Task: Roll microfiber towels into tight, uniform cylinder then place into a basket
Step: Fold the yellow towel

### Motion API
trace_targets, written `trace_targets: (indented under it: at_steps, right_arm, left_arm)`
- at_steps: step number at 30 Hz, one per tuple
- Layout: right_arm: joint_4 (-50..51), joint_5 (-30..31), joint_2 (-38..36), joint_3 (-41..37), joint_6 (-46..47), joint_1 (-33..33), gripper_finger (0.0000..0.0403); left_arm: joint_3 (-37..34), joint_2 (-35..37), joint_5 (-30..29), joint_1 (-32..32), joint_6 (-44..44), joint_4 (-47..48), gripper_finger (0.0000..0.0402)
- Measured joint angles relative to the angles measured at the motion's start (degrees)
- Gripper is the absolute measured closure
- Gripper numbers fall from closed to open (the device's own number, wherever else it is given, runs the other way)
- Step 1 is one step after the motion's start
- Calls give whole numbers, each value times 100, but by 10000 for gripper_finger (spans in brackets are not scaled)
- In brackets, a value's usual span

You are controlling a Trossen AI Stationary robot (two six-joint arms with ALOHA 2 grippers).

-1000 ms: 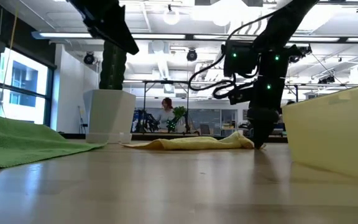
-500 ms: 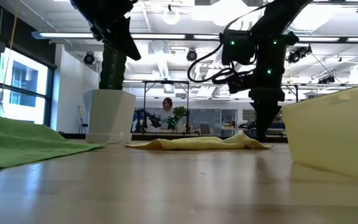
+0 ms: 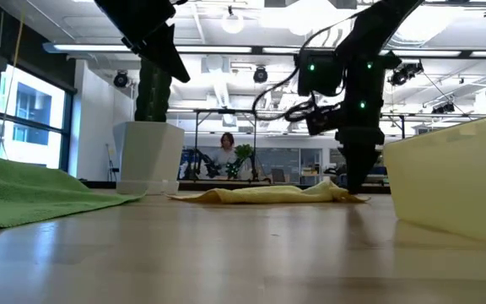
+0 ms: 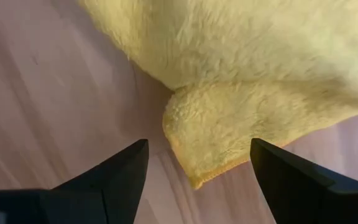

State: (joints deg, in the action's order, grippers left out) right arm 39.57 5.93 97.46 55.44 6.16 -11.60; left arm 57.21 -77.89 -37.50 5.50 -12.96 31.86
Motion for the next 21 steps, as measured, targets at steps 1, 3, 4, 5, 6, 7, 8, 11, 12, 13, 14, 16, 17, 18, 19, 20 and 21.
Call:
trace_targets:
  at_steps: [1, 3, 4, 5, 6, 7, 8, 11, 12, 13, 14, 16, 17, 18, 19, 20, 21]
  right_arm:
    - [0, 0, 59, 0, -6, 0, 128]
    - [-6, 0, 166, 0, -2, 0, 128]
    - [0, -7, 215, 1, 3, 0, 128]
    - [-6, -2, 236, 7, -5, 0, 128]
    - [-4, -4, 267, 13, -7, 0, 128]
    - [-2, -2, 287, 26, -18, 0, 128]
    - [-4, 23, 305, 24, -18, 0, 128]
    - [-5, 140, 318, 22, -63, 7, 143]
    - [-10, 148, 320, 22, -73, 8, 153]
    - [-20, 144, 320, 20, -88, 7, 165]
    - [-33, 135, 322, 17, -97, 9, 179]
    - [-53, 83, 327, 15, -101, 11, 211]
    - [-62, 40, 328, 13, -78, 11, 230]
    - [-72, -14, 331, 11, -65, 11, 250]
    - [-80, -72, 331, 11, -58, 11, 269]
    - [-87, -134, 331, 9, -57, 11, 289]
    - [-97, -204, 331, 9, -55, 11, 310]
  left_arm:
    - [0, 0, -1, 0, -24, 0, 319]
    - [0, 0, 0, 0, -30, -1, 319]
    - [0, 0, -1, 0, -30, -1, 319]
    - [0, 0, -1, 0, -30, -3, 319]
    - [0, 0, 1, 0, -30, -3, 319]
    - [0, 0, 0, 0, -32, -3, 319]
    - [0, 0, -1, 0, -32, -3, 319]
    - [0, 0, 1, 0, -34, -4, 319]
    - [0, 0, 1, 0, -35, -5, 319]
    - [0, 0, 1, 0, -39, -5, 319]
    - [0, 0, 1, 0, -44, -11, 319]
    - [0, 0, 1, 0, -54, -42, 319]
    - [0, 0, 1, 0, -56, -46, 319]
    - [0, 0, 1, 0, -56, -61, 319]
    - [0, 0, 1, 0, -56, -83, 319]
    - [0, 0, 1, 0, -55, -104, 319]
    - [0, 0, 1, 0, -56, -134, 319]
